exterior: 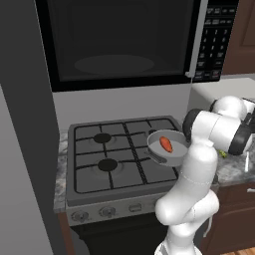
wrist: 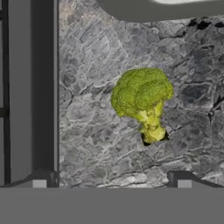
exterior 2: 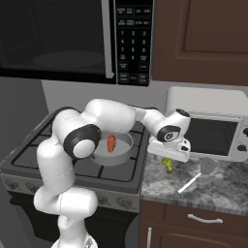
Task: Put the broccoli and sweet potato in the pot. Retrieve the spatula and lightly stir the vegetables in the pot.
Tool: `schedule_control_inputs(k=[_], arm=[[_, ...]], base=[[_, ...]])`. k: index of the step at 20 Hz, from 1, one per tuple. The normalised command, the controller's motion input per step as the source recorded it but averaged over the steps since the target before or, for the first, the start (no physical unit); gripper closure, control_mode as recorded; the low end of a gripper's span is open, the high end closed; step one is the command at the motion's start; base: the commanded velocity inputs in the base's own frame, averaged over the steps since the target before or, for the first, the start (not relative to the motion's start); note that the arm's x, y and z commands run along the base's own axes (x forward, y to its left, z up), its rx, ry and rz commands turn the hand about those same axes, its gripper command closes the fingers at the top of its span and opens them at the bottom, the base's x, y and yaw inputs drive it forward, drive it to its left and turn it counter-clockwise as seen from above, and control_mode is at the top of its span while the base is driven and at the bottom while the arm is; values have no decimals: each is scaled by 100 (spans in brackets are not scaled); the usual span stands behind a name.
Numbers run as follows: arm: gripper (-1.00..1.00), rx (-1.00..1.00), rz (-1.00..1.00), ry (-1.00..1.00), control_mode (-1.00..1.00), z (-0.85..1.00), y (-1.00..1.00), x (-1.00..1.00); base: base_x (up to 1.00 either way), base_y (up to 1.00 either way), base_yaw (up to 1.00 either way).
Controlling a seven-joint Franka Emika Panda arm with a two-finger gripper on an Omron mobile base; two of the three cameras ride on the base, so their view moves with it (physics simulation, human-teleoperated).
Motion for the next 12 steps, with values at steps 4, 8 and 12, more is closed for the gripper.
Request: schedule_control_inputs(k=[4,8,12], arm=[[-100,0,3,1,-100,-34,-8,11],[-100,0,5,0,-100,-9,-2,5],[-100,0,10,0,-100,0,-34,33]], base=[[0,0,0],[0,0,0],[0,0,0]])
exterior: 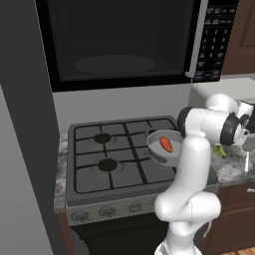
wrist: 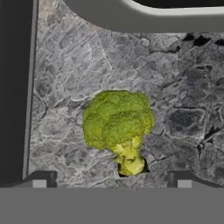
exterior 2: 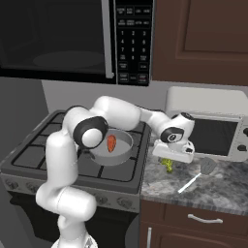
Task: Put the broccoli and sweet potato in the pot. Retrieve the spatula and lightly stir the vegetables in the pot.
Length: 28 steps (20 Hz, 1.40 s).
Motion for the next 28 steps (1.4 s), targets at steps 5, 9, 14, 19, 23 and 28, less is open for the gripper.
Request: schedule_control_inputs(k=[5,9,14,19,23,28], arm=[[-100,0,8,0,-100,-12,-4,9],[-100,0,7,0,-100,-37,0,0],[-100,0,6,-1,-100,-18,0,1],[-100,0,2,-1,-100,-10,0,1],[-100,0,1,0,-100,-13,3,0],[100,0,0,0,-100,-4,1,0]], base=[[0,0,0],[0,0,0],[0,0,0],[0,0,0],[0,0,0],[0,0,0]])
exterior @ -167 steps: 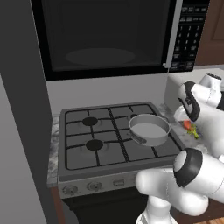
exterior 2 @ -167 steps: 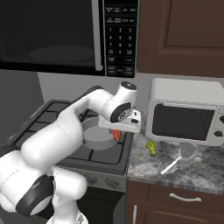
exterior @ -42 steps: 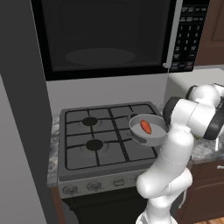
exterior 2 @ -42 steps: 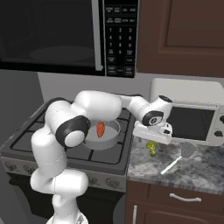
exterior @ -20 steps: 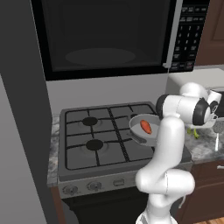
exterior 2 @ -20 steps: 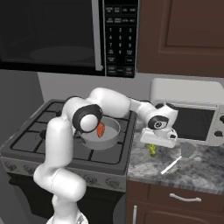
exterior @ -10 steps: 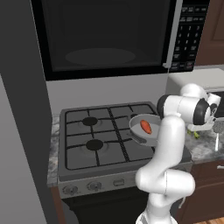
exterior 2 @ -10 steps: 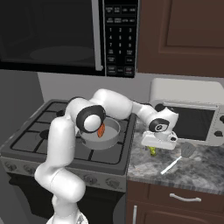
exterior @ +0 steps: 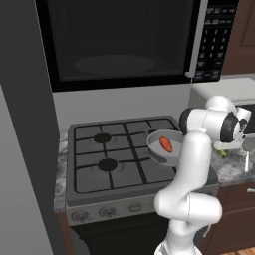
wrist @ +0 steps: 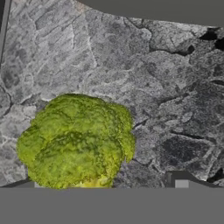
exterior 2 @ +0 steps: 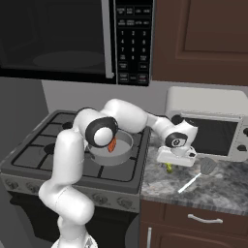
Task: Put the broccoli and sweet potato in the pot. Retrieve the spatula and lightly stir the vegetables in the pot.
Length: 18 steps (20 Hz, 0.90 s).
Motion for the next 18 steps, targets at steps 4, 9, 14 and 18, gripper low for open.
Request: schedule_control_inputs(k=[4,9,14,18], arm=[[100,0,0,0,-100,0,0,0],[100,0,0,0,-100,26,5,-43],[100,0,1,-10,-100,71,52,-66],[100,-6,0,-13,-100,77,97,-36]], base=[[0,0,0],[0,0,0],[0,0,0],[0,0,0]])
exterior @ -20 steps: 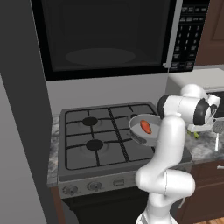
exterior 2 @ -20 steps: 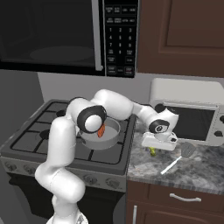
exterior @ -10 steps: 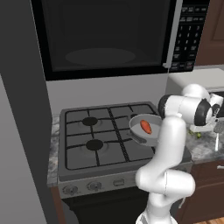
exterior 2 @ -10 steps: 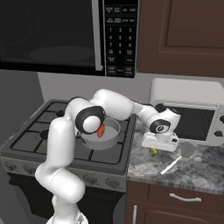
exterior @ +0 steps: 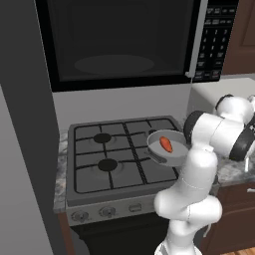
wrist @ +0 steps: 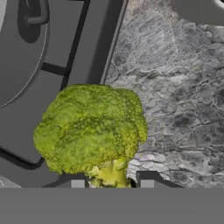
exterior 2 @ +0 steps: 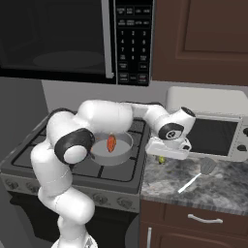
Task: Put the broccoli and sweet potato in the pot. Retrieve the spatula and lightly stir the vegetables in the pot.
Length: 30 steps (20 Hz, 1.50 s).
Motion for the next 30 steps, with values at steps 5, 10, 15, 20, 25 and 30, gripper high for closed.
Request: schedule_control_inputs(k=[5,10,15,20,25,30], arm=[[100,-9,1,-9,-100,37,100,-7],[100,-10,3,-4,-100,22,100,0],[100,-13,1,-1,-100,55,100,0],[100,-12,0,0,-100,29,87,6],[100,0,1,1,-100,-32,32,59],[100,0,0,0,-100,-31,-1,72]], base=[[0,0,0],[0,0,0],[0,0,0],[0,0,0],[0,0,0],[0,0,0]])
